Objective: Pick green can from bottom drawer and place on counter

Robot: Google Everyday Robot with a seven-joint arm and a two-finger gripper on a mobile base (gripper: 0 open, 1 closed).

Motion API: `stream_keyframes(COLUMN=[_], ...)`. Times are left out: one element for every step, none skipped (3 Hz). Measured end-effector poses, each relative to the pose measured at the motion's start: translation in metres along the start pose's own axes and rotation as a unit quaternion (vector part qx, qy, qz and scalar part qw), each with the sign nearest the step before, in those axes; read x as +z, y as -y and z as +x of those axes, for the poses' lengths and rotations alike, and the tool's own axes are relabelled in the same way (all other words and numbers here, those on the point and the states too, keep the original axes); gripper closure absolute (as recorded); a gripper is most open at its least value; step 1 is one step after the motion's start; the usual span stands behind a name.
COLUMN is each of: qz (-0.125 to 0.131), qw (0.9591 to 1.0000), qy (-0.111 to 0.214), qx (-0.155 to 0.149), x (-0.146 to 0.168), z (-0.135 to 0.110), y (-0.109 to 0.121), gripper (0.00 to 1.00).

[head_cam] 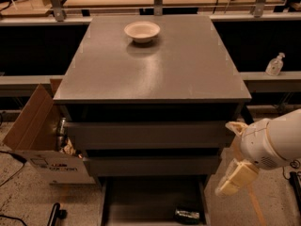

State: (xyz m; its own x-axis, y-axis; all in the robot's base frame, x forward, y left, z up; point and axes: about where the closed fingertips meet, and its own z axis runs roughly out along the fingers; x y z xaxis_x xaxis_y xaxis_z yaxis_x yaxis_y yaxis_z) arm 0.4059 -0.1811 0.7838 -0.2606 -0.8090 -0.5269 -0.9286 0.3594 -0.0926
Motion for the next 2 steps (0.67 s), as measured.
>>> stream_keyframes(qz=[0.038, 0.076], qw=[0.9980, 0.9960], qy=[-0.048, -0.040], qx=[0.016, 0.024], x=[0.062, 0.083], z=[0.073, 0.101], y=[0.002, 0.019], gripper=[0.00, 0.00])
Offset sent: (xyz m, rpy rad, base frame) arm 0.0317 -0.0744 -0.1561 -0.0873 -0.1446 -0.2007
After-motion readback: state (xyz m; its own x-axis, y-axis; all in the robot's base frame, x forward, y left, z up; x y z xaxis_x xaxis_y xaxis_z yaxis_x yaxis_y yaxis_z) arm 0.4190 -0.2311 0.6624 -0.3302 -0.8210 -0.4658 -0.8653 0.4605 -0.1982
